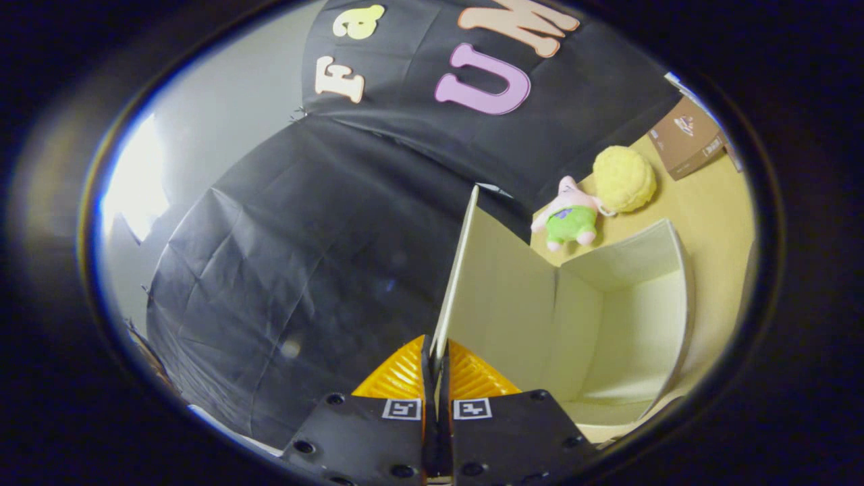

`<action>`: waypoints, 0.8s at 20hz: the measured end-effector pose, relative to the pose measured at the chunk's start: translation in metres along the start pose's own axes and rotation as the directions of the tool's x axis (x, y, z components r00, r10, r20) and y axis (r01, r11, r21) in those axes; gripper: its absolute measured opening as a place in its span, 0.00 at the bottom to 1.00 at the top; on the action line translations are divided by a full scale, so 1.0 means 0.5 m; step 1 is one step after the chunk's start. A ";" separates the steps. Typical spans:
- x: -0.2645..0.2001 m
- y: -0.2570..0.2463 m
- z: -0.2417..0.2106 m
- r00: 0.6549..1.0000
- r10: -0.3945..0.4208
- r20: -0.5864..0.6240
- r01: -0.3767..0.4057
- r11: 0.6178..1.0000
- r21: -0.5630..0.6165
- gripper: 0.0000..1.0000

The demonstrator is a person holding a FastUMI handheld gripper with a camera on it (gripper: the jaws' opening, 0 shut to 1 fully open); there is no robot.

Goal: Open the storage box then place both shoes into the box .Put the left shoe in first, then the right shoe, with the right side of both shoes facing outward in a uniform manner.

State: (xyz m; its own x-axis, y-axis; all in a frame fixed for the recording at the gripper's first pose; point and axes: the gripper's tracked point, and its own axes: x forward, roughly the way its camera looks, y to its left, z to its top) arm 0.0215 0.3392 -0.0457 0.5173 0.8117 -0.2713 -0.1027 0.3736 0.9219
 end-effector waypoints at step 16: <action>0.196 0.030 -0.136 0.991 -0.063 -0.115 0.042 0.984 -0.175 0.39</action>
State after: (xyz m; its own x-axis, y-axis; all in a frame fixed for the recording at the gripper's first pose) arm 0.0132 0.4550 -0.0772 0.4213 0.8329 -0.3589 -0.2277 0.4802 0.8471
